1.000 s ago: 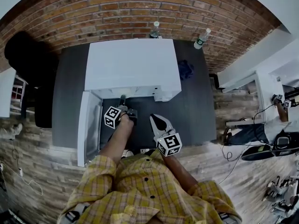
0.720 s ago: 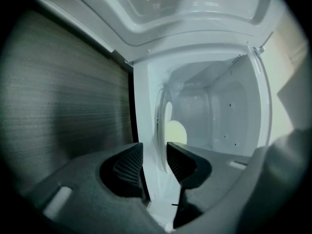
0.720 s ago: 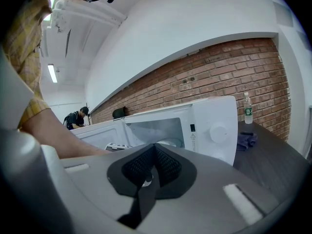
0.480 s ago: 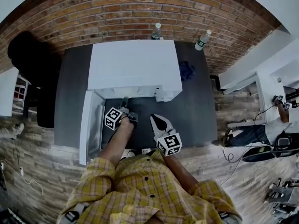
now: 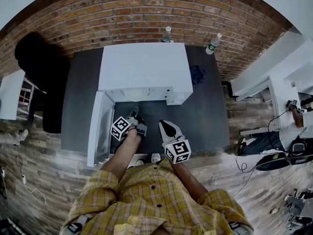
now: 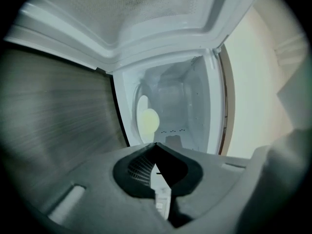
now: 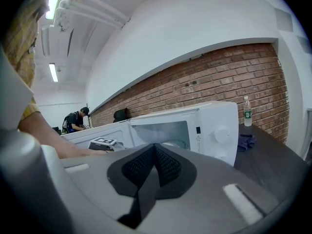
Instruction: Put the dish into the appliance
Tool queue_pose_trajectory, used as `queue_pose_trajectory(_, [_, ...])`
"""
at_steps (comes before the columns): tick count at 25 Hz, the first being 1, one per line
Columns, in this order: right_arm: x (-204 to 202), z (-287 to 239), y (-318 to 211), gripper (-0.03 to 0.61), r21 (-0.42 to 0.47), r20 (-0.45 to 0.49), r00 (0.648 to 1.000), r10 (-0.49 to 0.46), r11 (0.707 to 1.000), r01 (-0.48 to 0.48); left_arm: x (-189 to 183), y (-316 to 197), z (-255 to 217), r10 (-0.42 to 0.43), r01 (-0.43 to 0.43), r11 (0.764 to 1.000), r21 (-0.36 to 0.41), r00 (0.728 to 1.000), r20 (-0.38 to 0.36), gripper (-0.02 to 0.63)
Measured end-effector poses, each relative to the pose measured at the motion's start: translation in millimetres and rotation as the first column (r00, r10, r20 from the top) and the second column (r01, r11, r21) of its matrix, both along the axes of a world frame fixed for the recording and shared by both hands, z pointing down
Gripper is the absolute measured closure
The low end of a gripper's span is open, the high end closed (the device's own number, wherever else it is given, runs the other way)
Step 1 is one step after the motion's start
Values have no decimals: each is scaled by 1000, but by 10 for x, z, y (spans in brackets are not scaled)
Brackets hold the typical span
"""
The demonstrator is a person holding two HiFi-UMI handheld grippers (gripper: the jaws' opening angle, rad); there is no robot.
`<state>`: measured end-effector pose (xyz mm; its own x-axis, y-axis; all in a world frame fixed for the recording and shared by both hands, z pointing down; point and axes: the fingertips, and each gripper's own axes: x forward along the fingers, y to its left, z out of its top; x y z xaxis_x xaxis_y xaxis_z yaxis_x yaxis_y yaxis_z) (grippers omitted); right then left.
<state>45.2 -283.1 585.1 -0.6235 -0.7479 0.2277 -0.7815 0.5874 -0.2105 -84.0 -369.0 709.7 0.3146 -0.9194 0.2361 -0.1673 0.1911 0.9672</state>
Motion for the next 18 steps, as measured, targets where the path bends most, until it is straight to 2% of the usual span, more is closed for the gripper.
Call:
queue_pose_trajectory(3, [-11, -2, 89, 574, 2, -24, 1000, 12, 1000, -12, -1, 141, -152, 16, -16, 999, 42, 1000, -8, 614])
queue_pose_trajectory(7, [-16, -12, 211, 574, 0, -31, 999, 27, 1000, -27, -8, 317, -320, 43, -45, 996, 80, 999, 23, 614])
queue_pose_trajectory(13, [-39, -132, 336, 574, 12, -5, 999, 42, 999, -42, 50, 599, -541, 125, -139, 982, 130, 986, 115, 614])
queue_pose_trajectory(18, [-29, -247, 425, 574, 22, 18, 999, 48, 999, -48, 149, 807, -775, 198, -240, 953, 184, 955, 219, 615])
